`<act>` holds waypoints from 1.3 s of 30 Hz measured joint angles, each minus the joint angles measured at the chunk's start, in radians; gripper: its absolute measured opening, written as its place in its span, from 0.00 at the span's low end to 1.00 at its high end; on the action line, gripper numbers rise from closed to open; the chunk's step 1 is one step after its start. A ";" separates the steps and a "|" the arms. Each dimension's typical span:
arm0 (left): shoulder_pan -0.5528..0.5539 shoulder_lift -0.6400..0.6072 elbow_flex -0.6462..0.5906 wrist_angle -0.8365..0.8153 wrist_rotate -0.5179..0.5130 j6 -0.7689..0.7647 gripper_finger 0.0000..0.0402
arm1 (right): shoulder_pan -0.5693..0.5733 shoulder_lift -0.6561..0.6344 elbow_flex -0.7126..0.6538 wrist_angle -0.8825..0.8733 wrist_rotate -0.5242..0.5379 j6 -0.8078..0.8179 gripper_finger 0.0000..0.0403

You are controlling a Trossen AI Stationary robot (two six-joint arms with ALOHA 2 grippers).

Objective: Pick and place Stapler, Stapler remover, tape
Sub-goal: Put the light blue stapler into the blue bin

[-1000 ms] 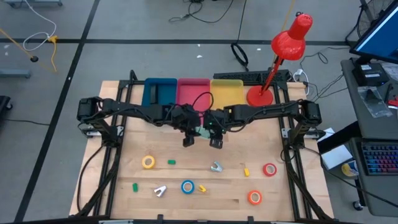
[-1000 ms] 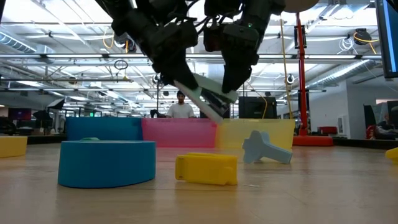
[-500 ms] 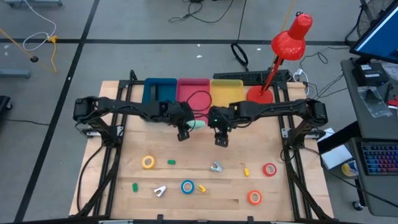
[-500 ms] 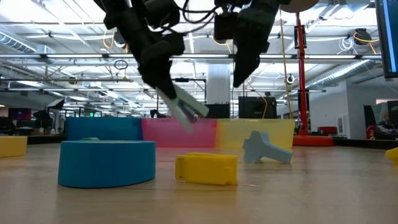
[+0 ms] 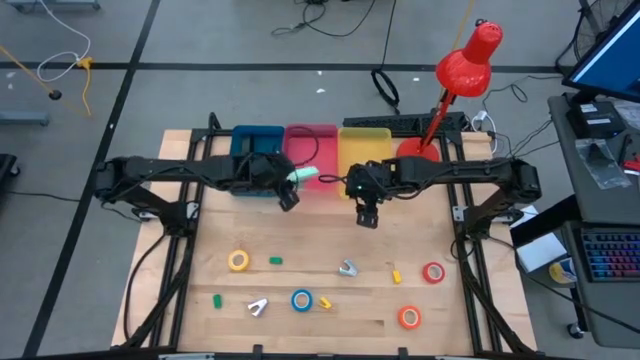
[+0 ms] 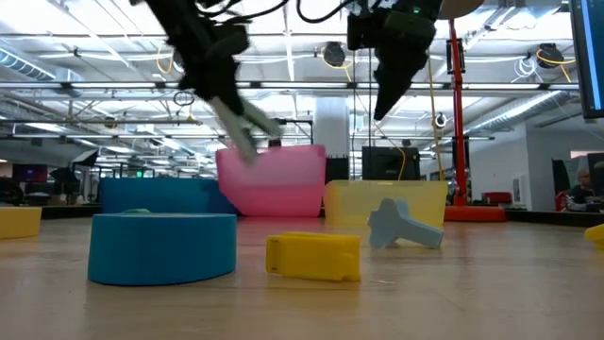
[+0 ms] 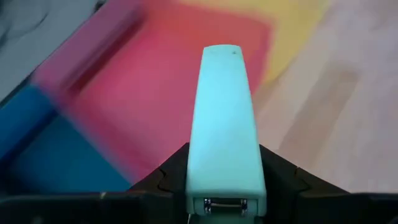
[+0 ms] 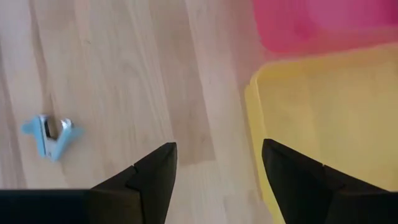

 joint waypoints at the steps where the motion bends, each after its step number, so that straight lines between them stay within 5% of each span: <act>1: 0.000 -0.007 -0.001 -0.025 -0.020 -0.019 0.33 | 0.000 -0.005 -0.011 0.015 0.000 0.001 0.57; 16: 0.003 -0.200 0.000 -0.059 -0.068 -0.160 0.33 | 0.000 -0.058 -0.154 0.106 -0.004 0.073 0.55; 35: 0.005 -0.184 -0.002 -0.083 -0.038 -0.169 0.33 | 0.000 -0.058 -0.158 0.168 -0.001 0.060 0.55; 39: 0.005 -0.186 -0.002 -0.102 -0.097 -0.176 0.33 | 0.000 -0.058 -0.158 0.169 -0.001 0.060 0.55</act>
